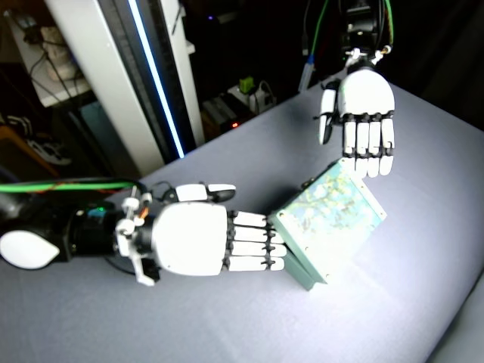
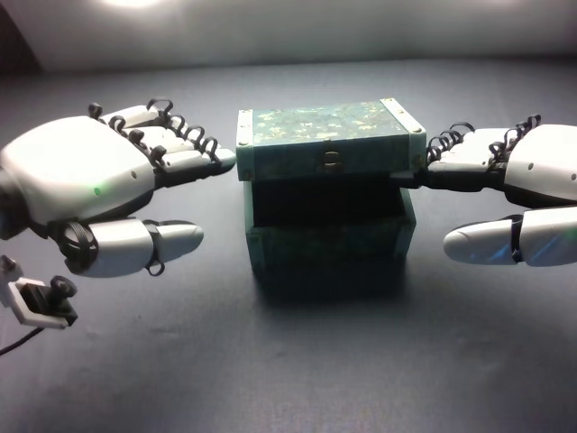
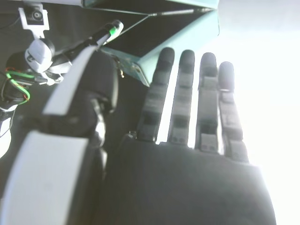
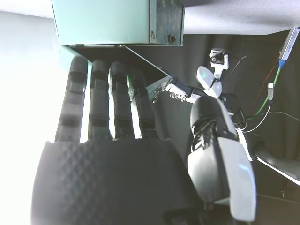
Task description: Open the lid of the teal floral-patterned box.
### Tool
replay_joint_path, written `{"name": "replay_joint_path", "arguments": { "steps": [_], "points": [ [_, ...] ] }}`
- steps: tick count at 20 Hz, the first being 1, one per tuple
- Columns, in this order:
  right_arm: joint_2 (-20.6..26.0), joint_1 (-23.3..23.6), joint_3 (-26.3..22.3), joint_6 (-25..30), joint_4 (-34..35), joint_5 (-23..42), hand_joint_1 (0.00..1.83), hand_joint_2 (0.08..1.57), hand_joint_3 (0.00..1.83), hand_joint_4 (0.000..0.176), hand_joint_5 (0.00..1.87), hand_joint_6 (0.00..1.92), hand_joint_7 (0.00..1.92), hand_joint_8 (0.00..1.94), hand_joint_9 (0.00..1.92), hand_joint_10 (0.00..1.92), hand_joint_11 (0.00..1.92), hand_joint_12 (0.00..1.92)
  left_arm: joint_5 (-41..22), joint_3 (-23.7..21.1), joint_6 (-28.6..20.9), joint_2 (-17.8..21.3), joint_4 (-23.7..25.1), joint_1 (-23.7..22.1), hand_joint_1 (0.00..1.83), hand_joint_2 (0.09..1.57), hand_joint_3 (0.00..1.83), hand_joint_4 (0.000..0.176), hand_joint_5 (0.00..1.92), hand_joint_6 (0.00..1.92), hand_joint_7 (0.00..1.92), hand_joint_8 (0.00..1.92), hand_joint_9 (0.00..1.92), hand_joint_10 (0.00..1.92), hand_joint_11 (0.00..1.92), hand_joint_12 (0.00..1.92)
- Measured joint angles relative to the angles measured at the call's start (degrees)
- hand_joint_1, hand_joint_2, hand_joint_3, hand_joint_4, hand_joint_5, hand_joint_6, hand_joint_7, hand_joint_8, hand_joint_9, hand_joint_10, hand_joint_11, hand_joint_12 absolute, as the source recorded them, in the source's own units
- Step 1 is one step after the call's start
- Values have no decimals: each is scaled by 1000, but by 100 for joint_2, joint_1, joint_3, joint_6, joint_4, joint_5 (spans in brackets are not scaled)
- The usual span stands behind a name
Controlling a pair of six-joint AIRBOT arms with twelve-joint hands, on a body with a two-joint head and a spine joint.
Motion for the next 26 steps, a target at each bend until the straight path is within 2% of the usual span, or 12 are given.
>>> {"name": "replay_joint_path", "arguments": {
  "steps": [5, 7, 10, 13, 15, 17, 19, 21, 22, 24, 25, 26],
  "points": [
    [0, 81, 31, 0, 31, 68, 0, 1261, 0, 19, 212, 5, 161, 0, 237, 0, 121, 425, -24, 7, 197, -7, -90, -79, 0, 1463, 0, 0, 181, 1, 261, 0, 191, 0, 1, 410],
    [-15, 160, 52, 0, 50, 138, 0, 1255, 0, 0, 230, 2, 161, 0, 198, 1, 75, 363, -68, 7, 245, -7, -155, -81, 0, 1434, 0, 0, 152, 1, 182, 0, 129, 0, 0, 359],
    [-85, 258, 90, -2, 61, 225, 0, 1288, 4, 0, 278, 1, 206, 7, 153, 0, 42, 207, -37, 7, 258, -7, -146, -81, 75, 1491, 0, 0, 225, 6, 241, 9, 207, 12, 61, 346],
    [-111, 332, 114, 0, 66, 227, 0, 1278, 0, 0, 255, 0, 229, 13, 178, 11, 84, 217, 0, 7, 260, -7, -146, -116, 74, 1493, 1, 0, 225, 0, 252, 3, 225, 0, 25, 487],
    [-144, 337, 157, 0, 94, 251, 0, 1312, 13, 0, 210, 0, 225, 8, 192, 13, 105, 227, -42, 44, 262, -48, -140, -190, 118, 1493, 0, 0, 225, 4, 252, 7, 204, 4, 1, 430],
    [-164, 369, 181, -2, 63, 243, 0, 1317, 13, 13, 193, 0, 219, 4, 193, 11, 109, 229, -61, 76, 278, -74, -142, -249, 73, 1481, 0, 0, 201, 0, 223, 1, 175, 0, 0, 374],
    [-210, 433, 232, 0, 109, 225, 0, 1299, 3, 10, 216, 9, 211, 0, 178, 3, 88, 217, -74, 114, 282, -125, -166, -326, 135, 1473, 0, 0, 209, 2, 231, 4, 188, 5, 30, 381],
    [-229, 463, 282, 0, 105, 219, 0, 1278, 0, 32, 234, 14, 219, 3, 187, 6, 92, 216, -66, 136, 299, -192, -129, -409, 218, 1463, 0, 0, 240, 7, 281, 11, 267, 19, 120, 425],
    [-258, 490, 317, -2, 105, 205, 0, 1278, 0, 32, 240, 15, 235, 9, 187, 5, 87, 214, -52, 155, 302, -227, -122, -455, 244, 1460, 0, 0, 247, 5, 290, 8, 285, 15, 131, 440],
    [-291, 529, 339, 0, 87, 219, 0, 1272, 0, 32, 255, 18, 236, 8, 176, 0, 81, 212, -44, 195, 302, -313, -76, -581, 179, 1458, 0, 0, 246, 1, 290, 1, 309, 1, 41, 725],
    [-332, 542, 363, 2, 107, 225, 0, 1290, 1, 0, 269, 22, 246, 11, 177, 1, 79, 211, -63, 216, 304, -369, -46, -645, 151, 1442, 0, 0, 237, 0, 310, 2, 324, 2, 7, 819],
    [-361, 542, 400, 2, 107, 229, 0, 1274, 0, 0, 271, 20, 247, 10, 179, 2, 80, 212, -66, 223, 306, -389, -39, -651, 49, 1427, 0, 0, 194, 0, 279, 1, 297, 1, 1, 770]
  ]
}}
